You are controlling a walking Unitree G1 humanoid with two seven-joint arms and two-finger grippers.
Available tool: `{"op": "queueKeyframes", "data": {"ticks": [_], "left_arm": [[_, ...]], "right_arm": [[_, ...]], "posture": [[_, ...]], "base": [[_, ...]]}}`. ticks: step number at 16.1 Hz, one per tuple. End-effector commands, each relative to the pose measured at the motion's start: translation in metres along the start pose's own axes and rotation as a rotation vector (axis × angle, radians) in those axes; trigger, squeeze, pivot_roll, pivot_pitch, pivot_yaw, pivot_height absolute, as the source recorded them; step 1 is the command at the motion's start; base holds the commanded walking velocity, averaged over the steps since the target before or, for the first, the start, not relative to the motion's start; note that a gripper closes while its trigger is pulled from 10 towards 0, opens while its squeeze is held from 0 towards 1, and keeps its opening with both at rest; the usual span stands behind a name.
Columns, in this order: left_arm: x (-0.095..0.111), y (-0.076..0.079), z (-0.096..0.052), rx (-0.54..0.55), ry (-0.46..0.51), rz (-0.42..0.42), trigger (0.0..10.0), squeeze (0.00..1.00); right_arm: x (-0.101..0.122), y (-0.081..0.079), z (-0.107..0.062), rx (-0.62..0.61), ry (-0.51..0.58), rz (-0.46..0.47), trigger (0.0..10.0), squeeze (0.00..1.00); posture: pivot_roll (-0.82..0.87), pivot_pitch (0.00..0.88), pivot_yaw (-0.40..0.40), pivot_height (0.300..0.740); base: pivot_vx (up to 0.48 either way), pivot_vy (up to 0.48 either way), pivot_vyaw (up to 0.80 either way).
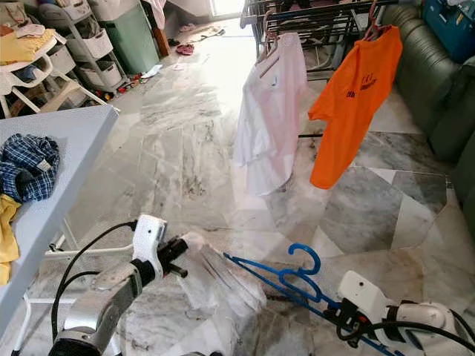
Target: Hang hanger
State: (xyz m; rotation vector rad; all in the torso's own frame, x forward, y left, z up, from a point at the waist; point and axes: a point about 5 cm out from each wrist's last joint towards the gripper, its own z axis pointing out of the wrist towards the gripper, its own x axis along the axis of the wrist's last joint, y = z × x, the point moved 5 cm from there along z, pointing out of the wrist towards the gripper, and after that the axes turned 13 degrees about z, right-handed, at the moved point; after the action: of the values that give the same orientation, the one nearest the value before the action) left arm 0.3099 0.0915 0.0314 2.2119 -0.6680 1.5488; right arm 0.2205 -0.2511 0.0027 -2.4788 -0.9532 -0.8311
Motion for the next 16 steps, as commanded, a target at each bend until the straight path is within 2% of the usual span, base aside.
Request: {"op": "queueKeyframes", "data": {"ticks": [1, 4, 5, 6, 8, 11, 13, 14, 15, 16], "left_arm": [[0.001, -0.006, -0.004, 0.009, -0.002, 0.028, 10.0, 0.0], [-0.01, -0.012, -0.001, 0.038, -0.033, 0.089, 10.0, 0.0], [-0.024, -0.023, 0.002, 0.11, -0.078, 0.138, 10.0, 0.0], [-0.031, -0.031, 0.004, 0.158, -0.102, 0.145, 10.0, 0.0], [-0.037, -0.048, 0.008, 0.276, -0.153, 0.162, 10.0, 0.0], [-0.02, -0.061, 0.016, 0.329, -0.128, 0.161, 10.0, 0.0], [0.005, -0.066, 0.024, 0.27, -0.096, 0.285, 10.0, 0.0], [0.009, -0.068, 0.024, 0.255, -0.091, 0.314, 10.0, 0.0], [0.015, -0.072, 0.024, 0.222, -0.083, 0.338, 10.0, 0.0], [0.023, -0.085, 0.022, 0.247, -0.073, 0.365, 10.0, 0.0]], "right_arm": [[0.001, -0.007, 0.006, 0.041, 0.0, -0.011, 10.0, 0.0], [-0.002, -0.011, 0.009, 0.052, -0.007, -0.004, 10.0, 0.0], [-0.004, -0.013, 0.014, 0.056, -0.011, 0.002, 10.0, 0.0], [-0.004, -0.016, 0.018, 0.06, -0.01, 0.002, 10.0, 0.0], [0.001, -0.021, 0.028, 0.06, 0.007, 0.003, 10.0, 0.0], [0.007, -0.029, 0.039, 0.059, 0.033, 0.0, 10.0, 0.0], [0.013, -0.035, 0.048, 0.036, 0.059, -0.027, 10.0, 0.0], [0.016, -0.035, 0.049, 0.032, 0.071, -0.034, 10.0, 0.0], [0.027, -0.031, 0.051, -0.001, 0.12, -0.03, 10.0, 0.0], [0.047, -0.023, 0.051, -0.06, 0.215, 0.002, 10.0, 0.0]], "posture": [[-0.16, 0.098, 0.175, 0.74], [-0.16, 0.096, 0.175, 0.74], [-0.16, 0.093, 0.175, 0.74], [-0.16, 0.091, 0.172, 0.74], [-0.17, 0.088, 0.169, 0.74], [-0.18, 0.087, 0.171, 0.74], [-0.2, 0.077, 0.172, 0.74], [-0.2, 0.075, 0.172, 0.74], [-0.2, 0.064, 0.174, 0.74], [-0.21, 0.047, 0.175, 0.74]], "base": [[0.0, 0.0, 0.0], [0.0, 0.0, 0.0], [0.0, 0.0, 0.0], [0.0, 0.0, 0.0], [0.0, 0.0, 0.0], [0.0, 0.0, 0.0], [0.0, 0.0, 0.0], [0.0, 0.0, 0.0], [0.0, 0.0, 0.0], [0.0, 0.0, 0.0]]}}
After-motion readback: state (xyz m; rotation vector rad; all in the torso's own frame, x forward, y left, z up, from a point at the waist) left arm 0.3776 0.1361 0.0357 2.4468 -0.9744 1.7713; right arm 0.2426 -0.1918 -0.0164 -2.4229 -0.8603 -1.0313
